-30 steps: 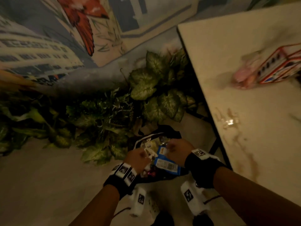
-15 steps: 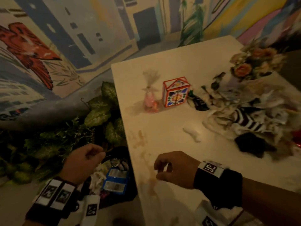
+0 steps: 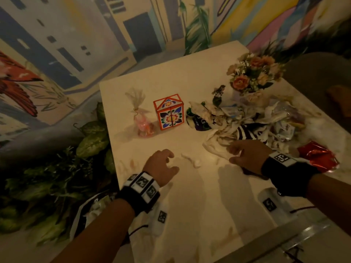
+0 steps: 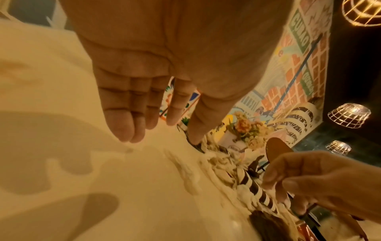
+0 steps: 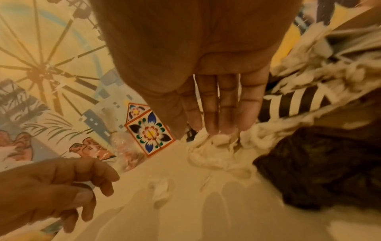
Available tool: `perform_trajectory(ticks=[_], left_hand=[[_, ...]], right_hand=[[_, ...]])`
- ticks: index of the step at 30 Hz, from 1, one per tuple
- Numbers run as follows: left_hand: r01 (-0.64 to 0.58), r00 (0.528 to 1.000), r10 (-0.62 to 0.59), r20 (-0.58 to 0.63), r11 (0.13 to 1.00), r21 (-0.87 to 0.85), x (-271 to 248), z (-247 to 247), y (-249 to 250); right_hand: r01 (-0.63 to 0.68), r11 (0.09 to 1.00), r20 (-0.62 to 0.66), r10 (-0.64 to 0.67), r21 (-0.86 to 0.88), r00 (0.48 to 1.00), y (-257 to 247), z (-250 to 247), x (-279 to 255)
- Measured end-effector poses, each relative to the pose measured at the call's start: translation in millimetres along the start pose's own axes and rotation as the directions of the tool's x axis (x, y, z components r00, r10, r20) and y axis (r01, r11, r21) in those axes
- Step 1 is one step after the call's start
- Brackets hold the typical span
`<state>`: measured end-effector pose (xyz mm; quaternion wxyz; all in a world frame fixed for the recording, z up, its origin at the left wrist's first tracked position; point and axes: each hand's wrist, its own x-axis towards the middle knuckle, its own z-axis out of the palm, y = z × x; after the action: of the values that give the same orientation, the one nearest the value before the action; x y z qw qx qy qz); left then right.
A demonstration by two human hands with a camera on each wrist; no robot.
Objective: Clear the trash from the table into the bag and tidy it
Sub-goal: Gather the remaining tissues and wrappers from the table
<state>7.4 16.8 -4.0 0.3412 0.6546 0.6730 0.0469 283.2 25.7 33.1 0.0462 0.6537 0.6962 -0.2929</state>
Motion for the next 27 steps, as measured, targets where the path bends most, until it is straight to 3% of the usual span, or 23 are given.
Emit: perform_trajectory(ticks=[4,7,11,14,17,20,23,27], left_hand=[[-0.002,0.999,0.000,0.047,0.999,0.038,25,25,19],[0.079,0.995,-0.080,0.060,0.997,0.026,37,41,30],[0.109,0.992,-0.116,0.045,0.984,0.140,51,59,52],[0.131,0.991,-0.131,-0.007,0.988,0.078,58,63,71],[0.163,0.986,-0.161,-0.035,0.985,0.057,71,59,86],[0.181,0.969,-0.179,-0.172,0.983,-0.004,84,49,102],[0.147,0.941,-0.176,-0.288,0.982,-0.122,100,42,123],[0.084,0.984,-0.092,-0.151,0.995,-0.059,128,44,145]], right_hand=[[-0.072,0.997,-0.097,0.073,0.009,0.993,15,-20,0],[-0.086,0.996,-0.122,0.088,0.023,0.989,29,-28,2],[-0.045,0.998,-0.146,0.038,-0.045,0.989,47,-42,17],[0.034,0.992,-0.176,-0.055,-0.121,0.983,59,-56,33],[0.109,0.969,-0.164,-0.147,-0.221,0.975,67,-66,47],[0.179,0.930,-0.113,-0.225,-0.320,0.968,72,-74,61],[0.240,0.925,-0.049,-0.265,-0.295,0.963,73,-77,76],[0.217,0.953,0.014,-0.220,-0.211,0.976,73,-73,99]])
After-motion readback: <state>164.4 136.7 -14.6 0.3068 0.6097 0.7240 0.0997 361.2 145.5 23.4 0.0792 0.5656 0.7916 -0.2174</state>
